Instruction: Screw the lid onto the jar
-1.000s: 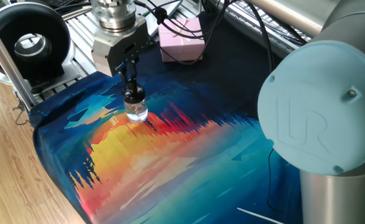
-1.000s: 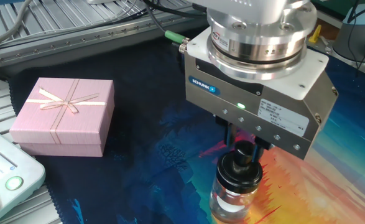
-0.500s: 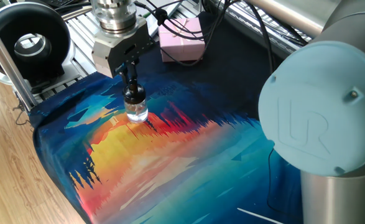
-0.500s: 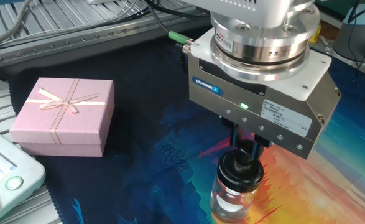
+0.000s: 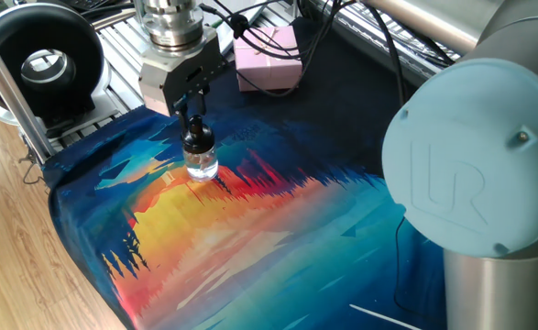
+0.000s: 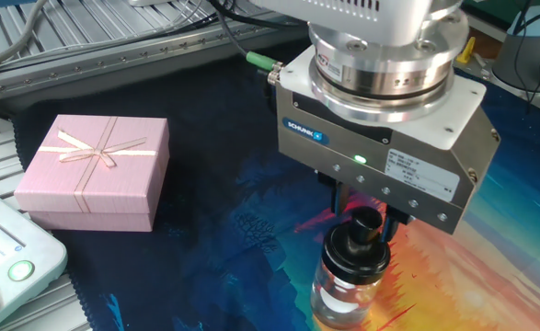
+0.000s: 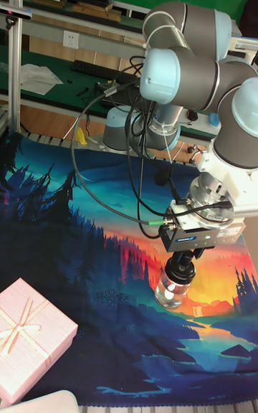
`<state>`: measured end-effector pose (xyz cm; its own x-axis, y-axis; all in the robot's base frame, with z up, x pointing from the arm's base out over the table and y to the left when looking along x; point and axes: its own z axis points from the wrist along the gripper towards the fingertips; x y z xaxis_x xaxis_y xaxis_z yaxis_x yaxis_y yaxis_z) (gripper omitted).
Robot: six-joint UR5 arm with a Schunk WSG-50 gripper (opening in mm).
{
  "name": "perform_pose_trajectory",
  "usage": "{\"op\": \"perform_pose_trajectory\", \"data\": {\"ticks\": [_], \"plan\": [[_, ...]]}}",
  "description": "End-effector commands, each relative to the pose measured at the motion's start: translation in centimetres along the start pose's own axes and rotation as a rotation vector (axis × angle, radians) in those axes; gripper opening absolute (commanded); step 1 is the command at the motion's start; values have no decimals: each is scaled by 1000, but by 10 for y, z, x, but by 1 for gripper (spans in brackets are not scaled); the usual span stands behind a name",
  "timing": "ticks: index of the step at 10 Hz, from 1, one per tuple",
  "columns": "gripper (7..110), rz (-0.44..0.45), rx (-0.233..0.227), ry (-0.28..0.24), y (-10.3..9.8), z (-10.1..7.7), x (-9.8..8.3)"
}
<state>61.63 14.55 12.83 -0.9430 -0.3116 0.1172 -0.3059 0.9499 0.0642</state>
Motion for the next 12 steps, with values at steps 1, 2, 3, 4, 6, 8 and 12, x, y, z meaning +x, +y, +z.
{"op": "perform_pose_trajectory", "data": {"ticks": [1, 2, 3, 4, 6, 8, 12], "plan": [[44, -5, -10, -5, -1, 3, 2], [44, -2, -9, -3, -1, 1, 2], [44, 2, -12, -2, 1, -2, 1], [44, 12, -10, 2, 4, -6, 1], [44, 20, -11, 0, 6, -5, -2], [44, 27, 2, -1, 2, -1, -2], [22, 1, -1, -8, 6, -5, 1]]}}
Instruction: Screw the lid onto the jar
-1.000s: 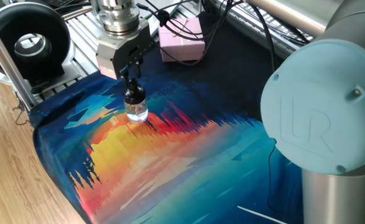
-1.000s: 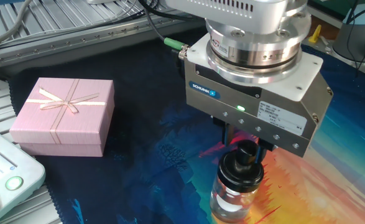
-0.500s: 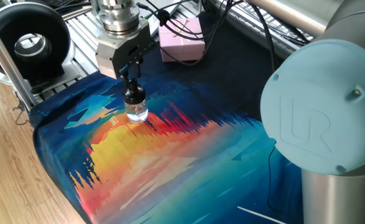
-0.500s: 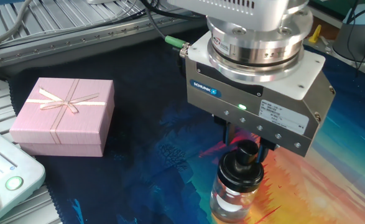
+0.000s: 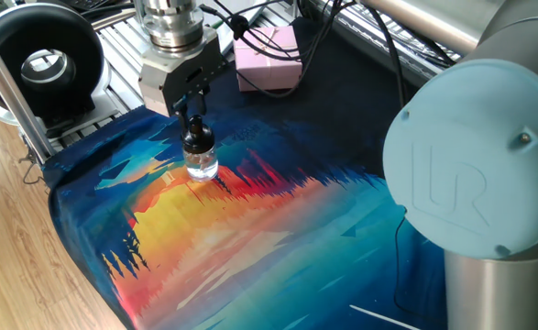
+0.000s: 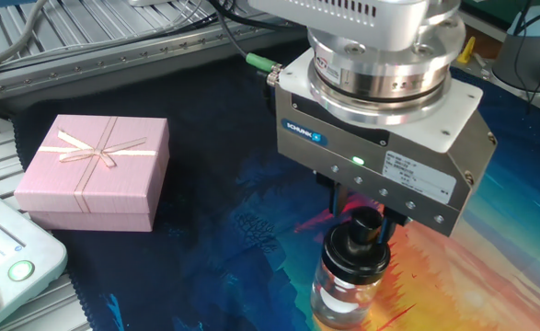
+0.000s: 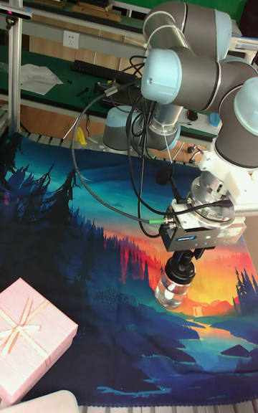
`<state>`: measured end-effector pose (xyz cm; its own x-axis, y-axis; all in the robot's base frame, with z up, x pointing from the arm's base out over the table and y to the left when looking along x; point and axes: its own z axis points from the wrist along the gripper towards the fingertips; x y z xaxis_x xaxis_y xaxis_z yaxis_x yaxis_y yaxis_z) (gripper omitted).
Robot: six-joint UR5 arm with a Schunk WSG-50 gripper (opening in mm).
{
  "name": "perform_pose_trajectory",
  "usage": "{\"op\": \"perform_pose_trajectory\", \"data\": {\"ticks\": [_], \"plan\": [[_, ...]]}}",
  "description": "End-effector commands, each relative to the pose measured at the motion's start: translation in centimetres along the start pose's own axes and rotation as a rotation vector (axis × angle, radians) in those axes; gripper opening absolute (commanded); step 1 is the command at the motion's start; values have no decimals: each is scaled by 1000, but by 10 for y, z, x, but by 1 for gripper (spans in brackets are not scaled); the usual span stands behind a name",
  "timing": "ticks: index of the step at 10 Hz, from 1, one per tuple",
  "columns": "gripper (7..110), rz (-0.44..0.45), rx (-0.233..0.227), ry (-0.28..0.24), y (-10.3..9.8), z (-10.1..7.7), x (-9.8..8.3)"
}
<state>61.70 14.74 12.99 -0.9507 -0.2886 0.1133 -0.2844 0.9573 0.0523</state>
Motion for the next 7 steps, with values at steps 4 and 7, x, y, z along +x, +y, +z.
{"op": "perform_pose_trajectory", "data": {"ticks": [4, 7], "plan": [[22, -269, -36, -66, 22, -5, -8], [44, -314, -25, -64, 26, -3, -3]]}}
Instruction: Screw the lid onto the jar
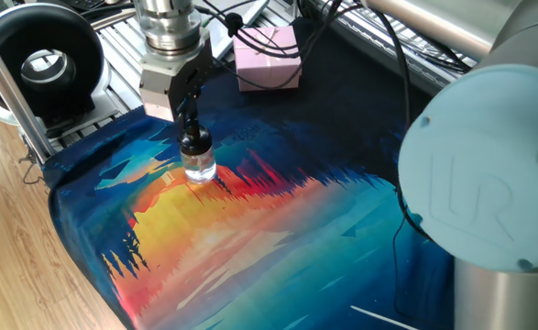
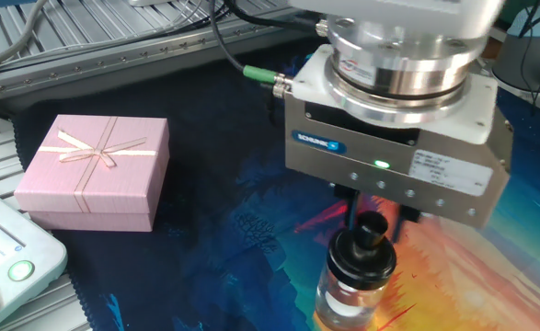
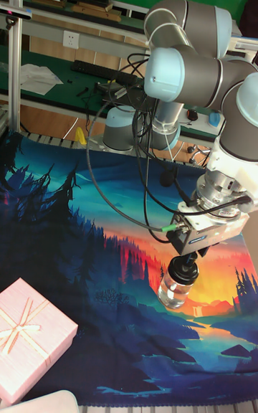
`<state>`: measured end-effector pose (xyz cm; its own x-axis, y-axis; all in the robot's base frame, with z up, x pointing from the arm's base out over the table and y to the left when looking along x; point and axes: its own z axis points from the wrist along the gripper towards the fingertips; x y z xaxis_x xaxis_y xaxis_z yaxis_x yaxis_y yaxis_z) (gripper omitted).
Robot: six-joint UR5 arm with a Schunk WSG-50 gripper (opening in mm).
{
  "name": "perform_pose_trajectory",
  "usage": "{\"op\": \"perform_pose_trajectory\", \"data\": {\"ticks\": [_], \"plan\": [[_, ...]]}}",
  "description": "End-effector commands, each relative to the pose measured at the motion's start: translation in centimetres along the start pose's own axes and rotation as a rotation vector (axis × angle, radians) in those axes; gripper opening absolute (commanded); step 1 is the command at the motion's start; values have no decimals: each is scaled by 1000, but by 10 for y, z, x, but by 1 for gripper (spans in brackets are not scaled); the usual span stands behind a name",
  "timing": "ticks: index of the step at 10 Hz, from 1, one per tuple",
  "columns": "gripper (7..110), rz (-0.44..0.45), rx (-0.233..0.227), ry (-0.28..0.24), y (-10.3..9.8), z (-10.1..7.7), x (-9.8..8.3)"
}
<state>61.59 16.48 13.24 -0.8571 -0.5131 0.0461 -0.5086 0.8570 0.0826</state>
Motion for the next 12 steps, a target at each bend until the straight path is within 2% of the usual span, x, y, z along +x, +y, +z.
{"op": "perform_pose_trajectory", "data": {"ticks": [1, 2, 5, 8, 12], "plan": [[44, -65, 4, -8, 5, 1, 1], [44, -73, 0, -13, 6, 2, 0], [44, -171, 34, -14, -2, 2, -1], [44, -229, 69, -14, -9, 0, -4], [44, -312, 81, -33, -8, 1, -8]]}}
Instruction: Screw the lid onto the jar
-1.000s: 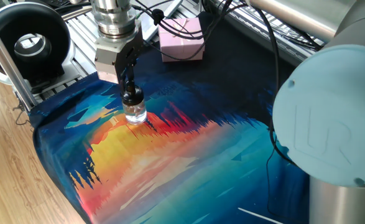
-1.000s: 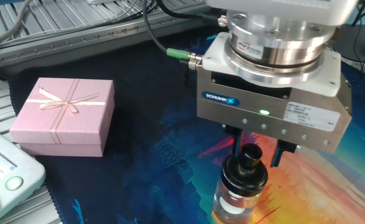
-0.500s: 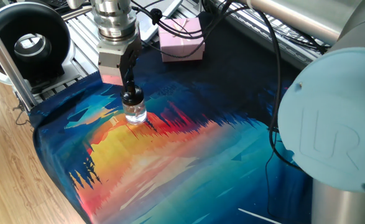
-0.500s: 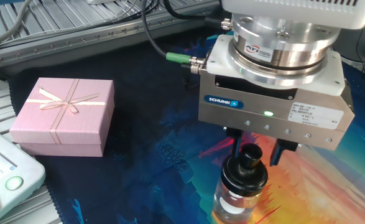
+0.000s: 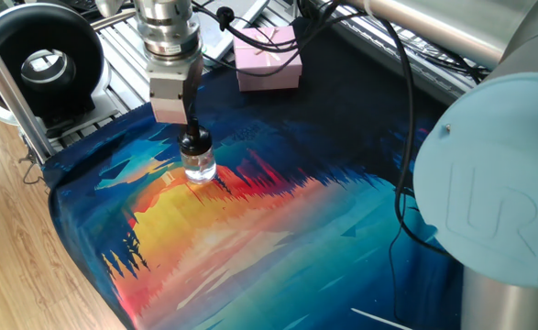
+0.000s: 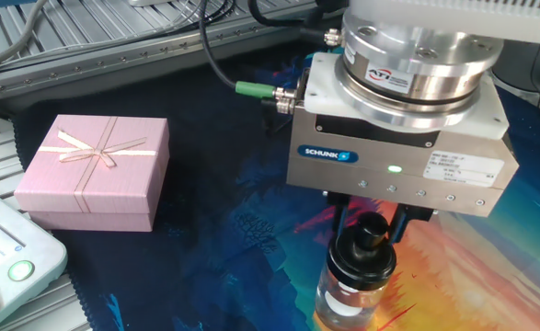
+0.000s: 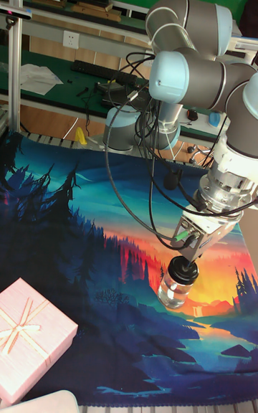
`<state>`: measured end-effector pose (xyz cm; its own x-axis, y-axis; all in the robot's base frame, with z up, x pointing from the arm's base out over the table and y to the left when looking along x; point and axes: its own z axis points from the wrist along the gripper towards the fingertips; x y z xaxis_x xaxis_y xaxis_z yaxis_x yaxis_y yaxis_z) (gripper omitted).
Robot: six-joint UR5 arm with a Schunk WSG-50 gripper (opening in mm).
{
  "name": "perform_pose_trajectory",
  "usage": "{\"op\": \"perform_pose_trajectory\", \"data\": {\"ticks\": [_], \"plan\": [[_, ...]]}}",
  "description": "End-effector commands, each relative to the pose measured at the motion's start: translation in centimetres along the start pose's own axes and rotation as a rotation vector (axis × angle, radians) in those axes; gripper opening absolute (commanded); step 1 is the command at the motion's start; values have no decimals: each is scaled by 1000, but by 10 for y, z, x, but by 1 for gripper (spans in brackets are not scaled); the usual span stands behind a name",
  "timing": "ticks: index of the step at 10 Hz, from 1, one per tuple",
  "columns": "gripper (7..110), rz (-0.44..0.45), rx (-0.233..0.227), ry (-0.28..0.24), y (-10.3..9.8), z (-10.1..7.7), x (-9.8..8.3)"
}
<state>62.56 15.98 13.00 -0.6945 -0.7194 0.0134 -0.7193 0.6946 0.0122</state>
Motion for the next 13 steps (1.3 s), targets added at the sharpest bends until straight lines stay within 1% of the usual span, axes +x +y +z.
{"op": "perform_pose_trajectory", "data": {"ticks": [1, 2, 5, 6, 7, 8, 11, 13], "plan": [[44, -48, 17, -6, 1, 1, 1], [44, -61, 21, -5, 1, 1, 2], [44, -109, 8, -15, 7, 2, 2], [44, -146, 4, -25, 9, 3, 1], [44, -183, -11, -43, 12, 4, -2], [44, -203, -7, -51, 10, 5, -2], [44, -238, -6, -50, 6, 8, 4], [44, -250, -12, -53, 8, 8, 3]]}}
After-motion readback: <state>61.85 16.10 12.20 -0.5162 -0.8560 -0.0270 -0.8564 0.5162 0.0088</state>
